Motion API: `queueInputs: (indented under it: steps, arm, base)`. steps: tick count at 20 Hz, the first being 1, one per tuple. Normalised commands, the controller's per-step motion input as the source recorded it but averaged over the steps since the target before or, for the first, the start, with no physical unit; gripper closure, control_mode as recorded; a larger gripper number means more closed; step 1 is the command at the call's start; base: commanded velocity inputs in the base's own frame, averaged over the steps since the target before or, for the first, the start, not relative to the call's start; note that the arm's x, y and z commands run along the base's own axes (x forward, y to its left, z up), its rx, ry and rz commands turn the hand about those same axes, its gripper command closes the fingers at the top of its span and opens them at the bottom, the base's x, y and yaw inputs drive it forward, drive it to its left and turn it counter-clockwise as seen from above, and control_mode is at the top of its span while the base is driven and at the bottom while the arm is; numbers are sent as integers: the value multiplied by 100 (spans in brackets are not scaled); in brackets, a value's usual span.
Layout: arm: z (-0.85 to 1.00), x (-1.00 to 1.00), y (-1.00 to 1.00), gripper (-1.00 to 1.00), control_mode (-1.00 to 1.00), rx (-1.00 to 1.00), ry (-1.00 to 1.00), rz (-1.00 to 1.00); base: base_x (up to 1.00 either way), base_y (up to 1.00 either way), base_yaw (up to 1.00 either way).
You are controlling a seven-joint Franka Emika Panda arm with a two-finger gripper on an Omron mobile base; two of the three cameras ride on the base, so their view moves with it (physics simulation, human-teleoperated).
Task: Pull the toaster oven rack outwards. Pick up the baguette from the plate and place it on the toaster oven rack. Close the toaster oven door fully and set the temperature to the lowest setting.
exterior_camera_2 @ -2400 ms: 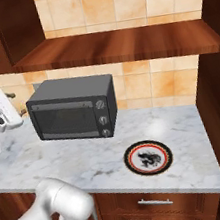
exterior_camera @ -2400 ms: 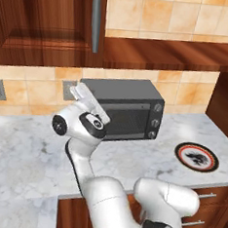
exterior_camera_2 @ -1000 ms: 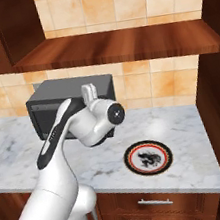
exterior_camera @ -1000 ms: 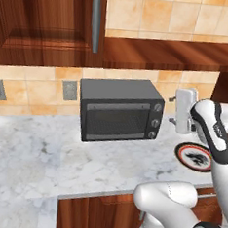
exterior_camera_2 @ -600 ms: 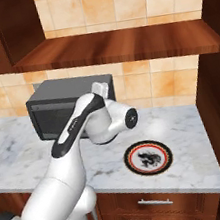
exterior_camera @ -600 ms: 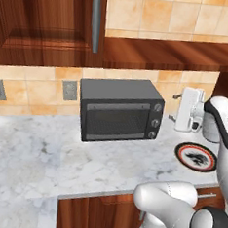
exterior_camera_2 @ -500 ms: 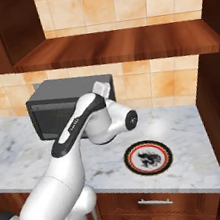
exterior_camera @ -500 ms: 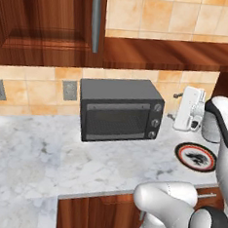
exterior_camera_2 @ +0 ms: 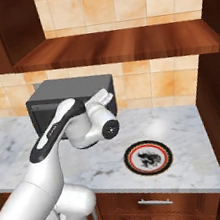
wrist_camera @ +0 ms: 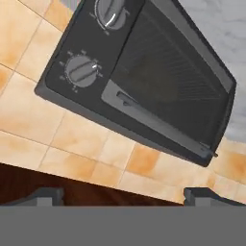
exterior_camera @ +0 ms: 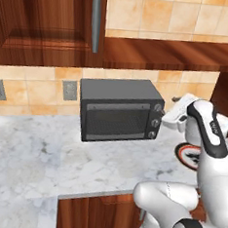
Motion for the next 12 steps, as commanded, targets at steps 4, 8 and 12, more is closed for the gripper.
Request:
queueInputs:
  steps: [4,8,12]
  arm:
    - [34,0,0,-100,-100,67,66,-28]
    - [5,0,0,-100,-100,77,71,-33]
    - [7,-23,-4,-100,-100,73,42,-35]
  base:
    - [0,0,0]
    - [0,0,0]
    - [0,0,0]
